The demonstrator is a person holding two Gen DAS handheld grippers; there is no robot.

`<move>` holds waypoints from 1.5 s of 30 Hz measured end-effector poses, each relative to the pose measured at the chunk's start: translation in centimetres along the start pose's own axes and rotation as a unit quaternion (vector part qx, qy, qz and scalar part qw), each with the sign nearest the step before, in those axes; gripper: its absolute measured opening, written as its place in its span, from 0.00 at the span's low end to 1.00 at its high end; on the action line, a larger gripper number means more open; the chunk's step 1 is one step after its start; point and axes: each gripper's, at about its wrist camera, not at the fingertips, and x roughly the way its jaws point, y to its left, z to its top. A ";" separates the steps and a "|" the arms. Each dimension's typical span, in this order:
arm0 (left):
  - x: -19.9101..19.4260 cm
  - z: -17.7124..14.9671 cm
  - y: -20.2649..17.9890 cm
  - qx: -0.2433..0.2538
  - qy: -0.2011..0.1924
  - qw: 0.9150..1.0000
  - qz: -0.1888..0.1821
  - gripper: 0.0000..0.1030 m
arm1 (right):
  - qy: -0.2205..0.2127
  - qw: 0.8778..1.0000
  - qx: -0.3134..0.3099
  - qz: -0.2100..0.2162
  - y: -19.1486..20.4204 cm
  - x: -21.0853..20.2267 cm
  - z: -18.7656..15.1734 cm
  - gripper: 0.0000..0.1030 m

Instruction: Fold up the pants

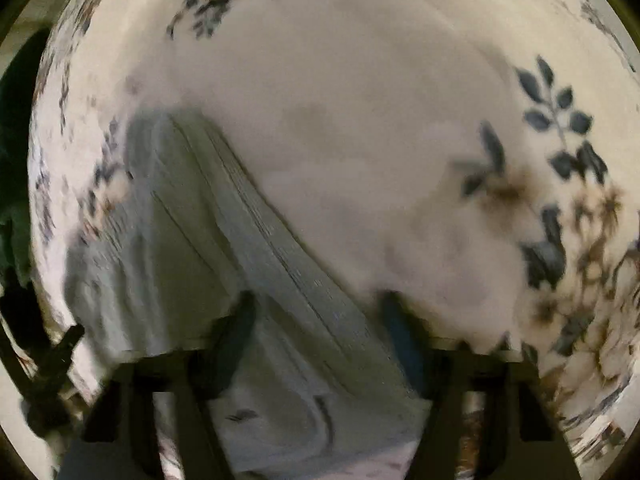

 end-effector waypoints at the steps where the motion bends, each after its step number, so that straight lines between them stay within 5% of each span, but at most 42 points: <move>1: 0.2 -0.2 -0.2 0.004 0.002 1.000 0.005 0.19 | -0.019 1.000 0.009 0.008 -0.4 -0.7 -0.7 0.07; 3: 0.6 -0.7 -0.6 0.009 0.003 1.000 0.011 0.19 | -0.055 0.997 0.049 -0.002 -2.4 -2.4 -1.5 0.07; 6: 0.4 -0.9 -0.8 0.008 0.003 1.000 0.011 0.19 | -0.016 0.993 0.106 0.051 -5.4 -2.0 -1.8 0.08; 8: 0.4 -0.9 -1.0 0.006 0.003 1.000 0.006 0.19 | -0.016 0.993 0.098 0.055 -5.8 -3.3 -2.4 0.18; 10: -0.1 -1.2 -1.5 0.008 -0.001 1.000 0.010 0.19 | -0.052 0.993 0.087 0.066 -6.2 -5.9 -3.9 0.44; 12: -0.4 -1.5 -1.8 0.013 -0.003 1.000 0.019 0.19 | -0.080 0.988 0.089 0.101 -6.5 -7.8 -6.1 0.57; 15: -1.4 -3.1 -3.1 0.024 -0.011 0.999 0.037 0.19 | -0.048 0.986 0.080 0.140 -4.8 -6.5 -7.9 0.57; 18: -2.8 -5.7 -4.9 0.035 -0.019 0.997 0.060 0.19 | -0.017 0.992 0.082 0.094 -3.9 -3.1 -8.9 0.57; 20: -3.5 -7.7 -5.9 0.036 -0.021 0.997 0.066 0.19 | 0.006 0.990 0.095 0.103 -4.5 -1.0 -9.2 0.54; 23: -3.3 -9.4 -6.9 0.037 -0.015 0.997 0.069 0.19 | -0.004 0.994 0.073 0.086 -3.3 -0.2 -10.0 0.32; 24: -2.8 -9.9 -7.0 0.037 -0.010 0.997 0.067 0.19 | -0.018 0.996 0.059 0.067 -2.9 -0.6 -10.4 0.13; 28: -0.3 -10.5 -6.5 0.036 0.018 0.997 0.064 0.19 | -0.060 0.997 0.045 0.020 -2.1 -1.8 -11.3 0.06; 32: 0.6 -10.9 -6.5 0.035 0.023 0.997 0.069 0.19 | -0.090 0.992 0.086 0.010 -5.6 -4.3 -11.7 0.06; 37: 0.6 -10.8 -6.6 0.034 0.023 0.997 0.070 0.19 | -0.014 0.989 0.104 0.104 -6.4 -3.0 -12.7 0.09; 38: 0.6 -10.8 -6.5 0.033 0.022 0.997 0.070 0.19 | -0.017 0.987 0.107 0.116 -6.2 -3.3 -13.3 0.13; 40: 0.6 -10.8 -6.6 0.034 0.021 0.997 0.072 0.19 | -0.024 0.983 0.124 0.136 -7.1 -3.9 -14.6 0.41; 41: 0.8 -10.7 -6.3 0.034 0.020 0.997 0.071 0.19 | -0.021 0.980 0.136 0.141 -6.1 -3.3 -15.1 0.46; 45: 0.7 -11.0 -6.5 0.039 0.019 0.996 0.075 0.19 | -0.003 0.968 0.175 0.178 -6.9 -1.1 -16.8 0.48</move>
